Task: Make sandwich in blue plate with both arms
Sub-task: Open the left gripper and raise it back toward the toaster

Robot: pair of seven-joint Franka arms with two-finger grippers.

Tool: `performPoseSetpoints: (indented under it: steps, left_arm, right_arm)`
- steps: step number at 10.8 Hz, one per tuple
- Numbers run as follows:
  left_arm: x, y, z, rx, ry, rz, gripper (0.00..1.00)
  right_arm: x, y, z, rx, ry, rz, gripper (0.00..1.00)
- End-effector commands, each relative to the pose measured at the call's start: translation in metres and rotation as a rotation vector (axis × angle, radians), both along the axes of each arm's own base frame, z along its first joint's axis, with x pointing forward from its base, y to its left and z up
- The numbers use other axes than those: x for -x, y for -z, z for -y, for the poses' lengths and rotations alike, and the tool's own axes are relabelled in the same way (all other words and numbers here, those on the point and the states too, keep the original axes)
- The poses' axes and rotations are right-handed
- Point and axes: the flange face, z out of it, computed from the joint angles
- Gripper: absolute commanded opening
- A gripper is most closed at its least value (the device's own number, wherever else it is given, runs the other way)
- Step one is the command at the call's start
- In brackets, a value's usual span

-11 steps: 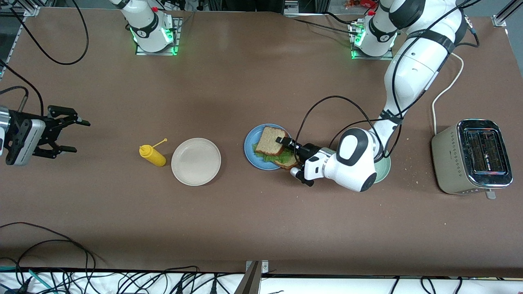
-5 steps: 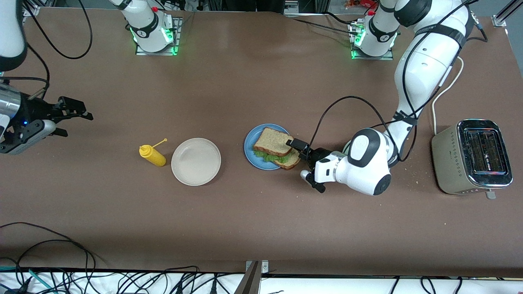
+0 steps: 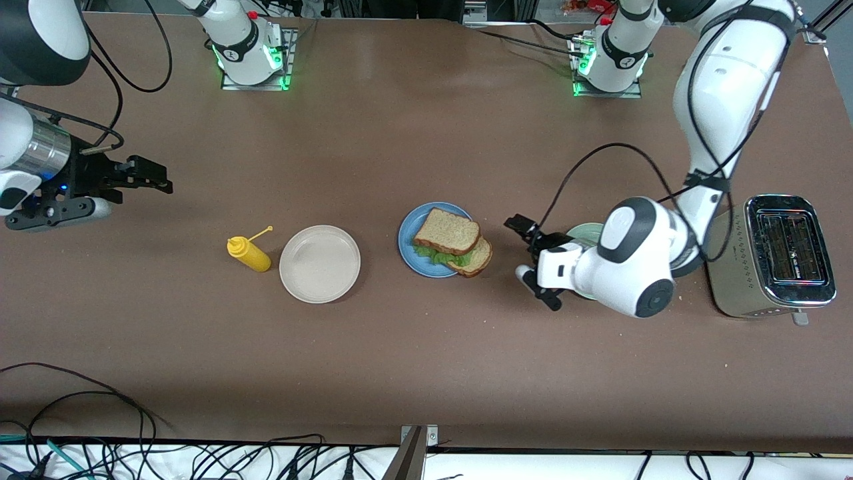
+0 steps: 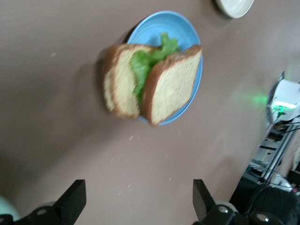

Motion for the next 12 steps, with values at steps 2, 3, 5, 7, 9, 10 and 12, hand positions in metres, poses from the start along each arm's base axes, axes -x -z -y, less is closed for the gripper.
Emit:
performPoseSetpoints:
  steps: [2,3,5,7,9,10,12]
  left_arm:
    - [0.016,-0.108,-0.04,-0.283,0.069,0.125,1.0]
    - [0.019,-0.13,-0.055,-0.324,0.066,0.149,1.0]
    - [0.025,-0.174,-0.079,-0.407,0.053,0.215,1.0]
    - [0.036,-0.229,-0.103,-0.49,0.007,0.308,1.0]
    - [0.046,-0.247,-0.126,-0.548,-0.056,0.328,1.0]
    - [0.051,-0.26,-0.132,-0.555,-0.09,0.384,1.0]
    - [0.069,-0.28,-0.154,-0.519,-0.189,0.546,1.0]
  right_arm:
    - [0.005,-0.01,0.049,0.025,0.034,0.074,1.0]
    - [0.008,-0.014,0.054,0.026,0.052,0.072,1.0]
    - [0.016,-0.035,0.055,0.027,0.089,0.093,1.0]
    - [0.016,-0.04,0.056,0.029,0.106,0.104,1.0]
    - [0.017,-0.042,0.056,0.032,0.107,0.105,1.0]
    - [0.016,-0.042,0.057,0.078,0.096,0.107,1.0]
    - [0.017,-0.044,0.048,0.147,0.061,0.112,1.0]
